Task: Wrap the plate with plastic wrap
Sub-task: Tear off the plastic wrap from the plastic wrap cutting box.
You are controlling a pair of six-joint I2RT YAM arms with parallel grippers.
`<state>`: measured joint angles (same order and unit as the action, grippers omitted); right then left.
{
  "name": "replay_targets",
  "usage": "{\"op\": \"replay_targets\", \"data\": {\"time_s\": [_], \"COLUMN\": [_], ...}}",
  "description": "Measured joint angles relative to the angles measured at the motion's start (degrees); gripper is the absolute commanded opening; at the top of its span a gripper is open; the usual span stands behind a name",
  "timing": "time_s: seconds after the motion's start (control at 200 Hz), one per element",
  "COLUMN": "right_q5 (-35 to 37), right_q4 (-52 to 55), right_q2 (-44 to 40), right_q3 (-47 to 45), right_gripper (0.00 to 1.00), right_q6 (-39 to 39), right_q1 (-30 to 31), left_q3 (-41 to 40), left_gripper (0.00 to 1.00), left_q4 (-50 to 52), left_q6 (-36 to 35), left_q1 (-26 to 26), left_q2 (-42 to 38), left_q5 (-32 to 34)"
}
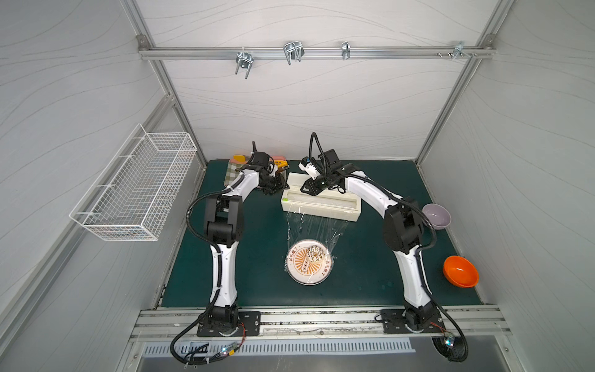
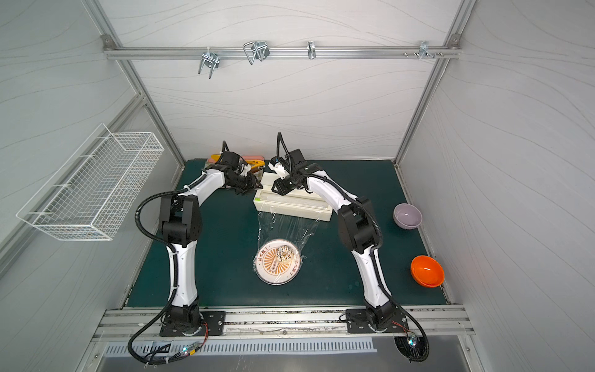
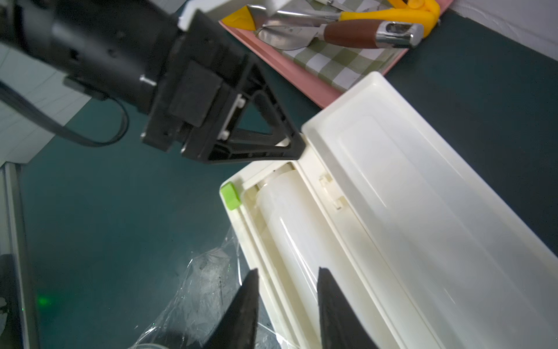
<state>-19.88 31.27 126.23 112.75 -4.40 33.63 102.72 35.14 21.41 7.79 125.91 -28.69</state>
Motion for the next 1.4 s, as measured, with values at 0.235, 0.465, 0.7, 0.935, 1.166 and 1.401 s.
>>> {"op": "replay_targets", "data": {"time_s": [0.235, 0.465, 0.7, 0.935, 1.166, 1.401], "right_q5": [13.35, 19.21, 18.45, 17.27, 24.20, 33.59], "right_q4": [1.31, 4.07, 4.37, 4.17, 5.66, 8.11], "right_q2": [-10.99, -17.07, -13.57, -11.32, -11.76, -11.96], "right_q3": [-14.97, -22.16, -21.73, -18.88, -18.43, -11.15], "right_gripper": [0.56, 0.57, 0.53, 0.54, 0.63, 0.53], "right_q6": [10.93, 16.59, 18.51, 19.45, 19.06, 8.81], "right_q1": [-6.27, -12.41, -13.70, -15.02, -13.73, -4.04], "left_q3": [-3.43, -6.19, -5.53, -0.07, -0.22, -1.62], "left_gripper": [0.56, 0.59, 0.43, 0.37, 0.48, 0.48], "left_q4": [0.66, 0.52, 1.49, 2.08, 2.47, 2.25], "left_q6": [-1.11, -2.97, -4.92, -5.20, -4.87, -5.09], "left_q1": [-1.16, -1.03, 0.26, 0.74, 0.22, -0.59], "left_q2": [-4.07, -4.48, -3.63, 0.17, 0.02, -0.96], "left_q5": [-0.07, -0.07, -0.15, -0.92, -1.40, -2.10]}}
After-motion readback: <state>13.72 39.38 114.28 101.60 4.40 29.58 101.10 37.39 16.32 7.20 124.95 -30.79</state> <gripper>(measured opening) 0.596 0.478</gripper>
